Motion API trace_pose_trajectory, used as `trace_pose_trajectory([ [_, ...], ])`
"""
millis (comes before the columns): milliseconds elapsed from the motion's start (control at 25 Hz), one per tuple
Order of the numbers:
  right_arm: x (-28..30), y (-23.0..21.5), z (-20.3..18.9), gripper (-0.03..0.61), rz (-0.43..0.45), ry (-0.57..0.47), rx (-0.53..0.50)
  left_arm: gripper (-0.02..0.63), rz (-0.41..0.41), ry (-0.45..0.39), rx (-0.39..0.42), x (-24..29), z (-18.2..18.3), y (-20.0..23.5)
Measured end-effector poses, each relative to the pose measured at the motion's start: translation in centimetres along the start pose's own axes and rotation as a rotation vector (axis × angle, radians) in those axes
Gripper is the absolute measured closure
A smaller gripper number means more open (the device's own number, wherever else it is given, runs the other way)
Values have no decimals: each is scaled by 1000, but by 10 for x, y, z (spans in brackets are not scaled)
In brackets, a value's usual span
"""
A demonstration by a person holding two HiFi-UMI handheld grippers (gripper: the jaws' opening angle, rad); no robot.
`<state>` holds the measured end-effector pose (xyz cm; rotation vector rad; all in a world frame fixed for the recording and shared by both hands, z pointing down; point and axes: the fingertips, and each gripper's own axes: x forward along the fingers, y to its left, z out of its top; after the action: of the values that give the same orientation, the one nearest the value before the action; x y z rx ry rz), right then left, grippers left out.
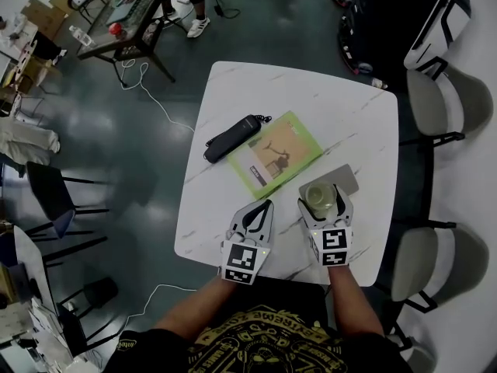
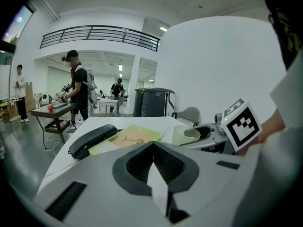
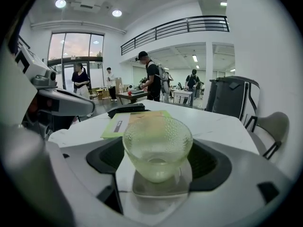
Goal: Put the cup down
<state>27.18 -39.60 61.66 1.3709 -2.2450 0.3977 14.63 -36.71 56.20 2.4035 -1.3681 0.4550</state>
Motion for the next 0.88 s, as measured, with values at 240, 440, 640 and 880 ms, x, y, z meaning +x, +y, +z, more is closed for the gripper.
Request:
trace_pose_trajectory([
  [240, -15, 2, -5, 144, -24, 4, 33, 606, -9, -13, -8, -18, 7, -2],
  [440, -47, 1, -7, 144, -107, -22, 80, 606, -28, -24, -20, -47, 5, -3],
  [640, -94, 34, 13, 146, -126, -105, 133, 606, -66, -23, -36, -83, 0, -7],
  [880, -137, 93, 28, 147, -126, -170, 125, 606, -106, -63, -19, -123, 1, -12],
])
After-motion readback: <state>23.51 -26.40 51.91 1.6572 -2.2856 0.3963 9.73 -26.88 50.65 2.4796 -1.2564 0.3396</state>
